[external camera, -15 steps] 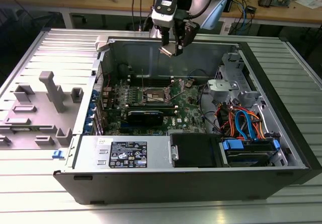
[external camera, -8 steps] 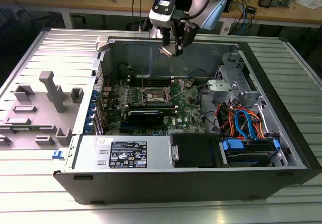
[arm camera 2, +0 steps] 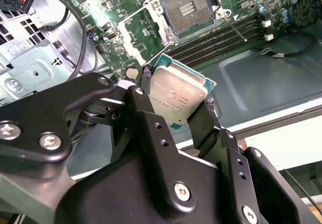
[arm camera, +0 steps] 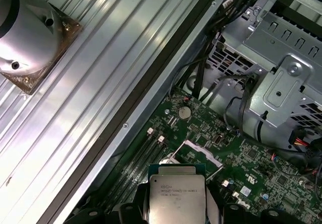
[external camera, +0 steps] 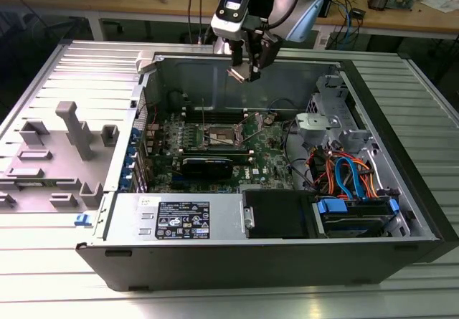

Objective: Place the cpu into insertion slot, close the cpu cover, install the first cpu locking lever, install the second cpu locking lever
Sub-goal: 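Place the cpu into insertion slot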

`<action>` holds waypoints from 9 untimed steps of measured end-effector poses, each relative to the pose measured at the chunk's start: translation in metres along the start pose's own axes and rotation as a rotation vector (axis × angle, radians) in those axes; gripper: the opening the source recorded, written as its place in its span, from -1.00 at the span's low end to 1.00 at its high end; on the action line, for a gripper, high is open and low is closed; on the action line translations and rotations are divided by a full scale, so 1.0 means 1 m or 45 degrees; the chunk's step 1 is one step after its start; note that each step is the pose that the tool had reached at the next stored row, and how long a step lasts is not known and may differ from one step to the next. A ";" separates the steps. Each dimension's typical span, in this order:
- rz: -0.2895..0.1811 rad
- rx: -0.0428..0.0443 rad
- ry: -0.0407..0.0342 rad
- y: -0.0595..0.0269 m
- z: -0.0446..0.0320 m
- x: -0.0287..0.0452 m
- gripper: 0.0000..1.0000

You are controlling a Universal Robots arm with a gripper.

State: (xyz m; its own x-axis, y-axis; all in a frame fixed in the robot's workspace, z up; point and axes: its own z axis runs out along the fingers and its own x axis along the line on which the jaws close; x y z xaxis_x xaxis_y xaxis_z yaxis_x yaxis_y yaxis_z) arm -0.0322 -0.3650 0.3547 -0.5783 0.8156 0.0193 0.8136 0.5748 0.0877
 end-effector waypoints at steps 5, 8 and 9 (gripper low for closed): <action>0.001 0.000 -0.0001 0.0000 0.0000 0.0000 0.09; 0.001 0.000 0.0000 0.0000 0.0000 0.0000 0.09; 0.001 0.000 0.0000 0.0000 0.0000 0.0000 0.09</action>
State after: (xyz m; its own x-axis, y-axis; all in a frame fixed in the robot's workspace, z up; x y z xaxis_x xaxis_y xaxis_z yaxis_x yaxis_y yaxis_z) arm -0.0322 -0.3650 0.3547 -0.5778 0.8159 0.0193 0.8139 0.5743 0.0877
